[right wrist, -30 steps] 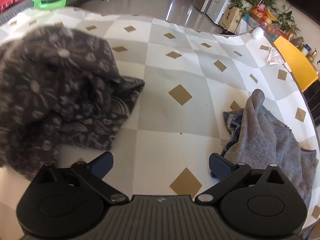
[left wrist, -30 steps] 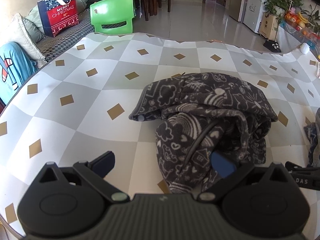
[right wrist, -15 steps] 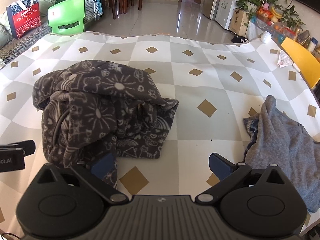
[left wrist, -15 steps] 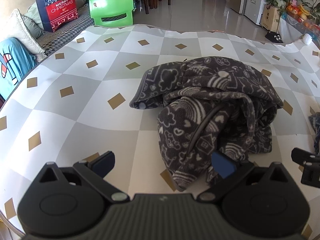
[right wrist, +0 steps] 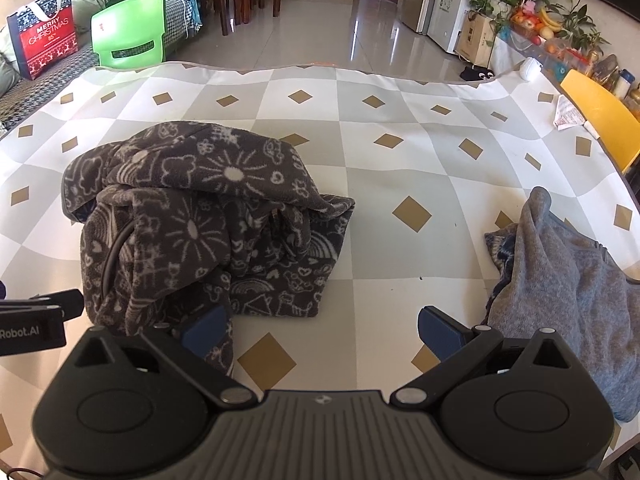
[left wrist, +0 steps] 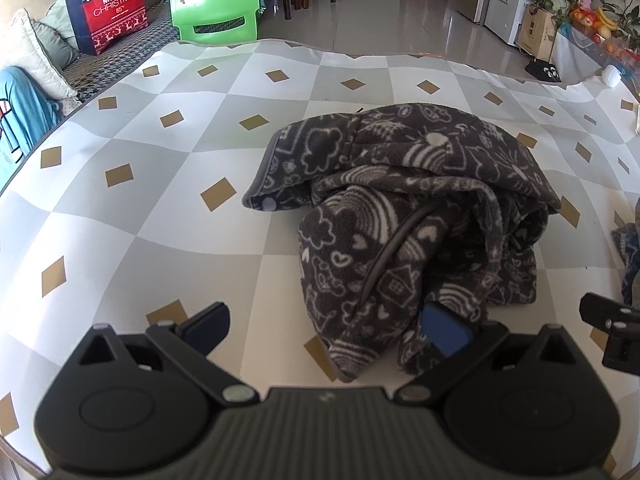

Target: Fold clothes

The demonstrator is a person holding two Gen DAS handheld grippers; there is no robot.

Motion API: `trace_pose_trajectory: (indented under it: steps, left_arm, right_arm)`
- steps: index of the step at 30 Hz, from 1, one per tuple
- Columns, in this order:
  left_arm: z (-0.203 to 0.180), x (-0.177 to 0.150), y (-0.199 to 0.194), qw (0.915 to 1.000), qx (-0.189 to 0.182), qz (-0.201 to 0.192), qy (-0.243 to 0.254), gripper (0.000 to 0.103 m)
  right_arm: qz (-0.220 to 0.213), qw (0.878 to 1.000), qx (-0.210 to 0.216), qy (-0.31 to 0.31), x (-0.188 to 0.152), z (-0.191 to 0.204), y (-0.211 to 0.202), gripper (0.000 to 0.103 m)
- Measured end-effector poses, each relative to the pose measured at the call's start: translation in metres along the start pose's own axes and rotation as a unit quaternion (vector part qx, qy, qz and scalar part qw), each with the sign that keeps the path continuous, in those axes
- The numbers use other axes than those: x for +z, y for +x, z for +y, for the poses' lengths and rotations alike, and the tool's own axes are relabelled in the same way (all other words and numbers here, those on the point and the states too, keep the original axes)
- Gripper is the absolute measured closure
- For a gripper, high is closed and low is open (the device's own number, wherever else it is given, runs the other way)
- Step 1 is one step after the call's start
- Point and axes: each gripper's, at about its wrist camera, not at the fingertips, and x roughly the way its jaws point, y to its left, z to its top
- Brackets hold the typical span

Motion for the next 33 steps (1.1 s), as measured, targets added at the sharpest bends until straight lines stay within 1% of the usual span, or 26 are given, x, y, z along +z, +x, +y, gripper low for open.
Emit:
trace_pose_trajectory:
  steps: [21,33]
  left_arm:
    - [-0.005,0.0,0.004,1.0,-0.002,0.001,0.006,0.0]
    - [-0.013,-0.002,0.001,0.9997,-0.009,-0.004,0.022,0.0]
  right_arm:
    - [-0.003,1.0,-0.001,0.003,0.001,-0.001,0.001,0.002]
    - [-0.008,1.0,-0.001,0.02,0.003,-0.006,-0.001,0.002]
